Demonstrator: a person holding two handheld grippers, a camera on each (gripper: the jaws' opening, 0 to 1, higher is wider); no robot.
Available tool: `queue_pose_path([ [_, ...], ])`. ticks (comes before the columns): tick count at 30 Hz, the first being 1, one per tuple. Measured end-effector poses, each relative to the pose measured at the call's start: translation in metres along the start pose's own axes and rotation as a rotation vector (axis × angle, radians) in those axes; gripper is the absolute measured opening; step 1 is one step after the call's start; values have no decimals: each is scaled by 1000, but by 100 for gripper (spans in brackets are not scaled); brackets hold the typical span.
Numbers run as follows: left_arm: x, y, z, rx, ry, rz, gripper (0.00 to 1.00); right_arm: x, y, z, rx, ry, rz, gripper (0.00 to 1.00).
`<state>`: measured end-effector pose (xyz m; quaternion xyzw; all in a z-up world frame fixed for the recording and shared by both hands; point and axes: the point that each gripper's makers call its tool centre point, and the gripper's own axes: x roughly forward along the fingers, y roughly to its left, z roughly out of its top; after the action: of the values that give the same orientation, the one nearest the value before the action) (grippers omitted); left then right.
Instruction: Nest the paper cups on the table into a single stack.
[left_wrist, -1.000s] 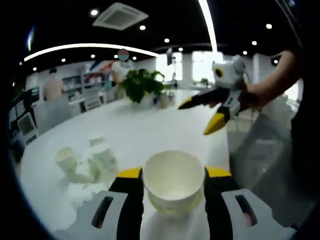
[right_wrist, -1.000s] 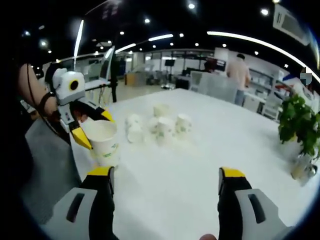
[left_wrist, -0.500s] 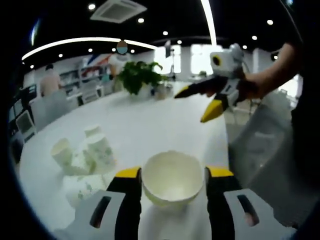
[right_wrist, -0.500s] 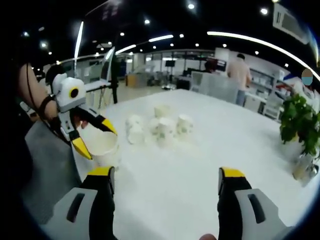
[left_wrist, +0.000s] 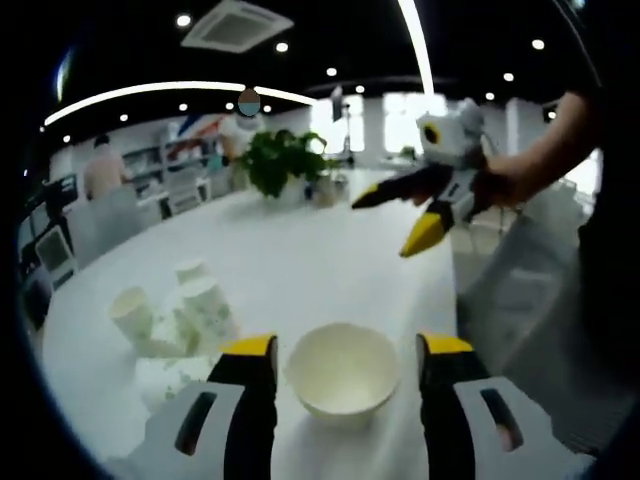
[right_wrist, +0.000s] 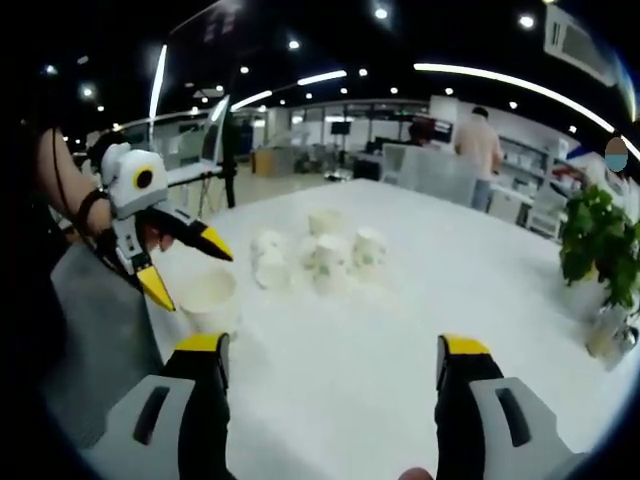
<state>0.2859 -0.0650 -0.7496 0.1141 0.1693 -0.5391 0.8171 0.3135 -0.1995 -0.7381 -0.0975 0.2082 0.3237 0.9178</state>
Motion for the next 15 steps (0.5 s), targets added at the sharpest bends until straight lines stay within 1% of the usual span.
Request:
queue_pose_path([
  [4, -9, 11, 5, 2, -8, 25, 54, 0, -2, 0, 9, -6, -7, 83],
  [8, -22, 35, 11, 5, -26, 76, 54, -1, -3, -1, 17, -12, -16, 83],
  [9, -23, 37, 12, 1, -29, 81, 54, -1, -3, -1, 18, -12, -17, 83],
  [10, -27, 46, 14, -17, -38, 101, 54, -1, -3, -1, 18, -12, -20, 83],
  [11, -31, 54, 13, -19, -32, 122, 55, -1, -3, -2, 19, -12, -21, 83],
  [15, -41, 73, 12, -19, -20, 160, 54, -1, -2, -3, 24, -12, -26, 83],
])
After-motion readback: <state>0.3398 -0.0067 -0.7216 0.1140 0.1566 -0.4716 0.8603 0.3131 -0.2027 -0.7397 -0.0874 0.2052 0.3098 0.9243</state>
